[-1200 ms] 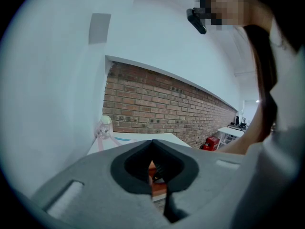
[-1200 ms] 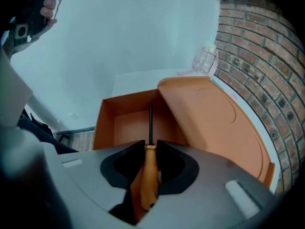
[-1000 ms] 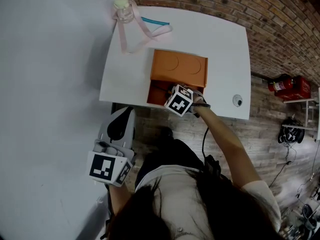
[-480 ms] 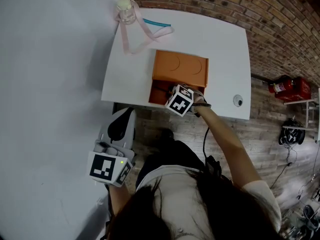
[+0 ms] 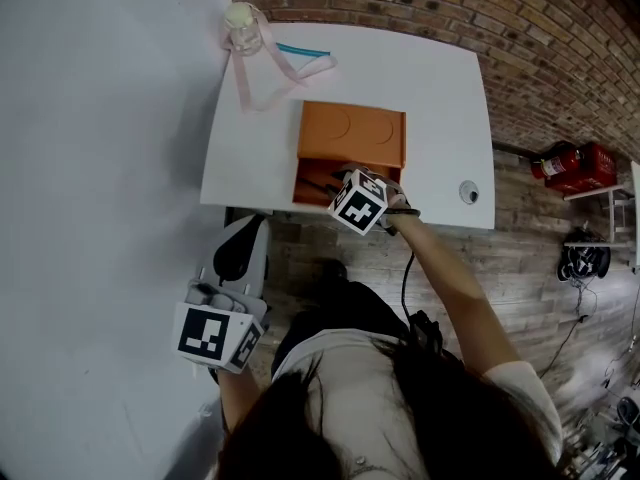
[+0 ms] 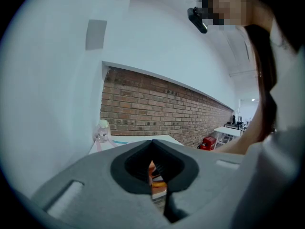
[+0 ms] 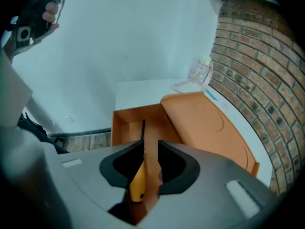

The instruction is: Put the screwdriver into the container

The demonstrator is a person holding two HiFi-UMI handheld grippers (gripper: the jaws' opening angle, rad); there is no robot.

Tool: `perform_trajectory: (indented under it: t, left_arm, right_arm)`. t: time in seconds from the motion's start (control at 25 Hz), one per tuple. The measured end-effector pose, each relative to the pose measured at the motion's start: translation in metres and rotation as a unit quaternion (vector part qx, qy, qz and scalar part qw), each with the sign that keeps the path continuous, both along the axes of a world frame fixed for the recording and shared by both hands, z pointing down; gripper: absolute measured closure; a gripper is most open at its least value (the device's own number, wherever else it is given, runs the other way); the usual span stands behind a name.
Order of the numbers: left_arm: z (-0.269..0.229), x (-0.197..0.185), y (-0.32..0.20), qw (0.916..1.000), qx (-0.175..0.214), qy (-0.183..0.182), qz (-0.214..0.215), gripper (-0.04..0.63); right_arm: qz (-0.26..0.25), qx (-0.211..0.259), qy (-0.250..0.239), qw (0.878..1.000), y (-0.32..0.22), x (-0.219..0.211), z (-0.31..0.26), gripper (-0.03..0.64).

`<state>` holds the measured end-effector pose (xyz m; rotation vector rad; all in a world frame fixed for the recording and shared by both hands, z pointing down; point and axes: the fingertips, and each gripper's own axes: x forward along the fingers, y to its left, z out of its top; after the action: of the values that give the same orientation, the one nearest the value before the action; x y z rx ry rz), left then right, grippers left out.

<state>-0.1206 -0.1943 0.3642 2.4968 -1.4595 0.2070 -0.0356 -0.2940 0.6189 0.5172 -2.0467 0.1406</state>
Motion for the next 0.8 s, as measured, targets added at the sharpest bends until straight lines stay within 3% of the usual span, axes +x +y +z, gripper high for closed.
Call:
perform_trajectory:
  t: [0.44, 0.8]
  left_arm:
    - [-0.01, 0.006, 0.021, 0.9998, 0.014, -0.001, 0.014, 0.594]
    - [-0.019, 0.013, 0.036, 0.9992, 0.027, -0.001, 0.03, 0.595]
  right_arm:
    - [0.047, 0.014, -0.039, 0.998, 0.016, 0.011, -0.025, 0.522]
    - [0.106, 0.036, -0.092, 0.989, 0.032, 0.021, -0.057, 0.526]
